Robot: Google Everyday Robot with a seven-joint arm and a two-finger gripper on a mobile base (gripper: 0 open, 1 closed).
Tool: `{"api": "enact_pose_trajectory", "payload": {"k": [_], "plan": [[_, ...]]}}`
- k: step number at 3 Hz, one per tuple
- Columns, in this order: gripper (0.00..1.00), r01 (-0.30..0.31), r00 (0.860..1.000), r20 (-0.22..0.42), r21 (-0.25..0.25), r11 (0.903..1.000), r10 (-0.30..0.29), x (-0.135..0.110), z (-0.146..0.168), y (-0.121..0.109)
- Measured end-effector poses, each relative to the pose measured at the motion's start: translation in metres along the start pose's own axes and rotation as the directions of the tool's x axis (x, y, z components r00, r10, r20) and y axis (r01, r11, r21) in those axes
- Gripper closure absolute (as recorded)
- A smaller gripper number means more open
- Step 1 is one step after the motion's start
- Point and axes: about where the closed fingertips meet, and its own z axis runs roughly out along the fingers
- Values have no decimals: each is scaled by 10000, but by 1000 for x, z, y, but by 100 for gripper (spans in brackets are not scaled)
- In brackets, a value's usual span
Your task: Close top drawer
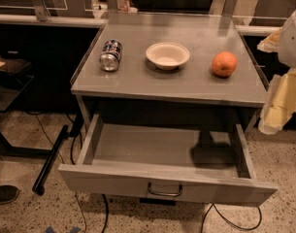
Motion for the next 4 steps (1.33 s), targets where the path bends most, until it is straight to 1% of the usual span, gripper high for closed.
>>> {"api": "enact_pose_trajectory", "payload": {"k": [1, 2, 3, 4], "plan": [[0, 0, 10000, 0, 0, 10000, 0, 0, 0, 0], [12, 0, 10000, 0, 1, 10000, 0, 0, 0, 0], [35, 0, 10000, 0, 1, 10000, 0, 0, 0, 0], [66, 0, 10000, 1, 2, 10000, 0, 0, 0, 0]]}}
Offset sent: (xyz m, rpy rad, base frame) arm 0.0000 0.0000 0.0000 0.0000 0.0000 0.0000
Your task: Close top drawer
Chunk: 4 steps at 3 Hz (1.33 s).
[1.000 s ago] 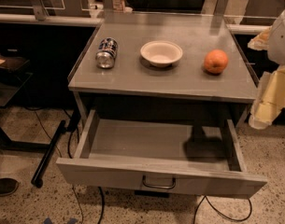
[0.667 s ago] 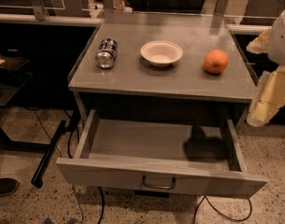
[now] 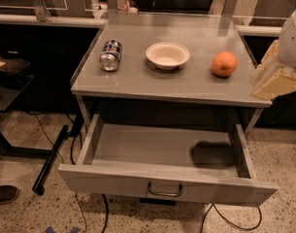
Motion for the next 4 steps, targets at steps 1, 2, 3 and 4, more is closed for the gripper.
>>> {"api": "enact_pose_trajectory", "payload": {"k": [1, 2, 3, 4], "plan": [[90, 0, 10000, 0, 0, 10000, 0, 0, 0, 0], [100, -4, 10000, -1, 0, 10000, 4, 0, 0, 0], [100, -553, 9984, -151, -13, 9985, 552, 20, 1, 12], [100, -1086, 9933, -434, -275, 9937, 1074, 51, 13, 39]]}}
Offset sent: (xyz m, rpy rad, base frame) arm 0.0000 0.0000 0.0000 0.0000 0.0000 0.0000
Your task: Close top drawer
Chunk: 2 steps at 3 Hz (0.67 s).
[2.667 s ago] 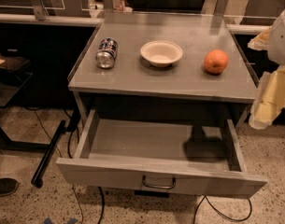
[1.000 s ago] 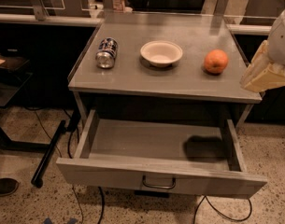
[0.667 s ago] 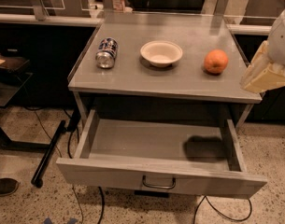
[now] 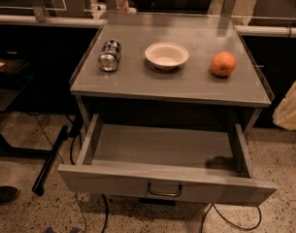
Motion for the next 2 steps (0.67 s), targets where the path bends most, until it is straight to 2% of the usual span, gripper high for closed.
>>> {"api": "enact_pose_trajectory", "payload": {"k": [1, 2], "plan": [[100, -450, 9986, -317, -708, 9965, 428, 33, 33, 29], [100, -677, 9965, -590, -1402, 9878, 600, 52, 70, 53]]}}
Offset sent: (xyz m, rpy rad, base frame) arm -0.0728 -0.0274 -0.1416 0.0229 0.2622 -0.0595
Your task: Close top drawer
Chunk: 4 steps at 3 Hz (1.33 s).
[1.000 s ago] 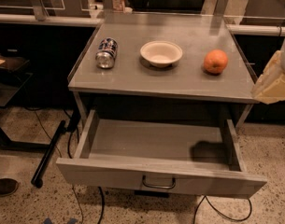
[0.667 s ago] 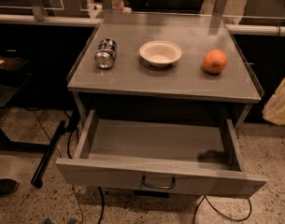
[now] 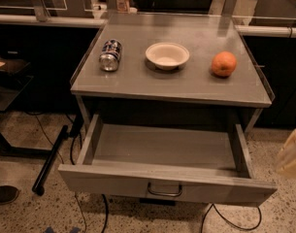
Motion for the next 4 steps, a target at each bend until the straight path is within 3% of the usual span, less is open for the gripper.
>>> {"api": "enact_pose_trajectory", "payload": {"k": [2, 3, 4], "plan": [[100, -67, 10000, -20, -239, 9997, 66, 3, 11, 9], [100, -461, 9989, 25, -632, 9969, 464, 2, 49, 32], [100, -1027, 9946, -292, -1301, 9862, 997, -5, 143, 65]]}}
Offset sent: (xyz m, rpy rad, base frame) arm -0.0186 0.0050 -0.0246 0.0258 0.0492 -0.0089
